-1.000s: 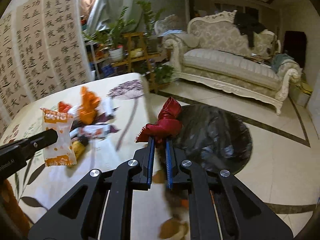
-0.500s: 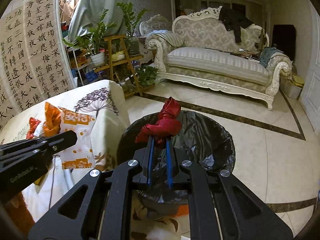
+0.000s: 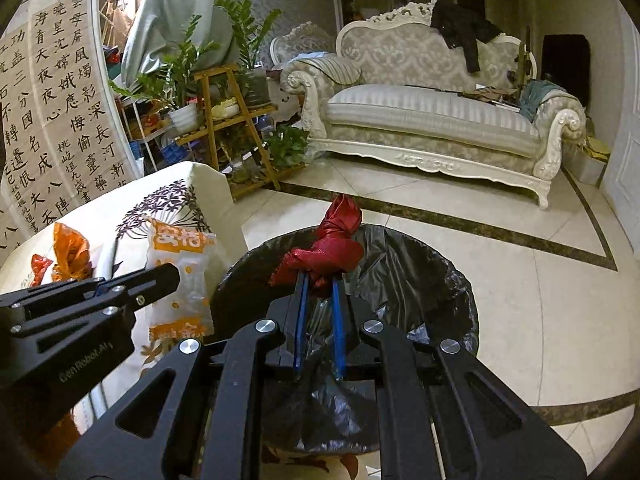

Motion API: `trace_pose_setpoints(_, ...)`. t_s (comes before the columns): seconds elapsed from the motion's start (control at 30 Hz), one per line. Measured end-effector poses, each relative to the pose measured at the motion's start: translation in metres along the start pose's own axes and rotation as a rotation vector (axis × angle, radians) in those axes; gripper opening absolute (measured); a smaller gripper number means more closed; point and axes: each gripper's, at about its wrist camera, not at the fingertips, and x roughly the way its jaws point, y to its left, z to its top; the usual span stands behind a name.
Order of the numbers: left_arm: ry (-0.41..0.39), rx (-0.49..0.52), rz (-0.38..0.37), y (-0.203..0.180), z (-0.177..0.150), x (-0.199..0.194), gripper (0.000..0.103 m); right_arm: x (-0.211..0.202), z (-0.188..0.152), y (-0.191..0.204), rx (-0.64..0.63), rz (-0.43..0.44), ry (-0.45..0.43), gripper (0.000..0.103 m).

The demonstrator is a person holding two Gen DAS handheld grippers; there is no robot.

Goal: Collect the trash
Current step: 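Carry the wrapper and ribbon over the black bin while both tools open, then move both open tools back over the table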

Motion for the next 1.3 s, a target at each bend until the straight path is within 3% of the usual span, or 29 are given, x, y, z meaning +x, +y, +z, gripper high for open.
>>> trace_pose_setpoints(0.17, 0.020, -0.004, 0.002, 0.000, -0.001, 0.009, 0.037, 0.014, -0.001, -0.006, 0.026, 0.005, 0.029, 0.014)
trace_pose_setpoints(0.57, -0.007, -0.064, 0.025, 0.012, 0.000, -0.011, 0.063, 0.004, -0.004, -0.015, 0.068, -0.015, 0.028, 0.038)
trace_pose_setpoints(0.73, -0.034, -0.087, 0.055, 0.023, -0.007, -0.033, 0.071, -0.009, -0.010, -0.007, 0.073, 0.004, 0.036, 0.043)
trace_pose_setpoints(1.03, -0.080, -0.138, 0.139, 0.061, -0.035, -0.081, 0.075, -0.039, -0.025, 0.028, 0.057, 0.063, 0.044, 0.056)
trace_pose_setpoints(1.3, -0.093, -0.184, 0.210, 0.097, -0.068, -0.113, 0.075, -0.058, -0.041, 0.064, 0.007, 0.113, 0.059, 0.058)
